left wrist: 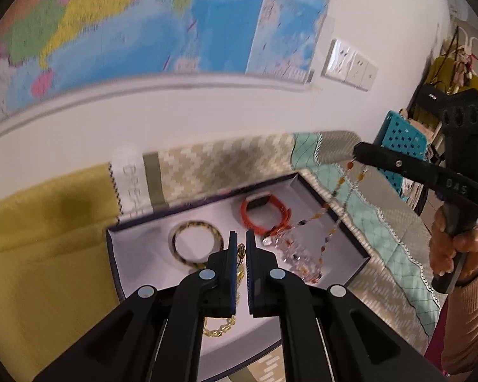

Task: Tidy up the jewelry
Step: 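Carry the necklace over the navy box with the right tool while the left tool carries the yellow bracelet there, then open the right tool to drop the necklace in the box while the left tool releases the yellow bracelet, then move both tools back down toward the jewelry left on the bed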

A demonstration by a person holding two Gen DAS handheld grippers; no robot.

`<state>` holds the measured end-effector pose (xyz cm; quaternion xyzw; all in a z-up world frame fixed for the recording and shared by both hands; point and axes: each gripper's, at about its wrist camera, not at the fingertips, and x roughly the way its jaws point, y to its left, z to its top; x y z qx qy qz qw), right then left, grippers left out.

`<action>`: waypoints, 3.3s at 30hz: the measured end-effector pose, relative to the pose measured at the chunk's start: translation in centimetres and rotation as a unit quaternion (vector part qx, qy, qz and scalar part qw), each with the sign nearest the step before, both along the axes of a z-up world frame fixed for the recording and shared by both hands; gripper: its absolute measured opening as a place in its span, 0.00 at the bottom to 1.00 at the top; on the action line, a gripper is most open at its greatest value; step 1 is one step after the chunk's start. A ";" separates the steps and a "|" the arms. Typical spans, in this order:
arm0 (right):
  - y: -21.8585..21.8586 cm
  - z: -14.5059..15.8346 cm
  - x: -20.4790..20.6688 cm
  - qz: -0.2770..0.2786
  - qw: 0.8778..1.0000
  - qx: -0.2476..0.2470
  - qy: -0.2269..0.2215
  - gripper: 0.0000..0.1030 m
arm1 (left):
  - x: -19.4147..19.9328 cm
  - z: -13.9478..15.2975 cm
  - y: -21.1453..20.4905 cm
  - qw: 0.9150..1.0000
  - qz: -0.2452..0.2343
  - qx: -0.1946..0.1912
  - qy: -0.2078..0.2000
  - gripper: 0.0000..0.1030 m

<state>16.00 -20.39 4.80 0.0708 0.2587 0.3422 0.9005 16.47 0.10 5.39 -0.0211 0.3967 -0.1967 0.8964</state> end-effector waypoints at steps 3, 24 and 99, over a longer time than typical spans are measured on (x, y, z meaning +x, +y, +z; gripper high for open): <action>0.7 -0.9 0.3 0.005 1.000 -0.015 0.008 0.05 | 0.3 -1.2 0.2 1.000 0.005 0.002 0.015 0.03; 2.2 -8.2 2.4 0.007 0.993 -0.069 0.099 0.10 | -1.0 -5.0 0.0 0.998 0.024 0.022 0.049 0.26; 0.5 -13.6 -15.8 0.005 0.987 -0.145 0.064 0.32 | -14.6 -7.6 -2.1 1.000 -0.012 -0.005 0.020 0.50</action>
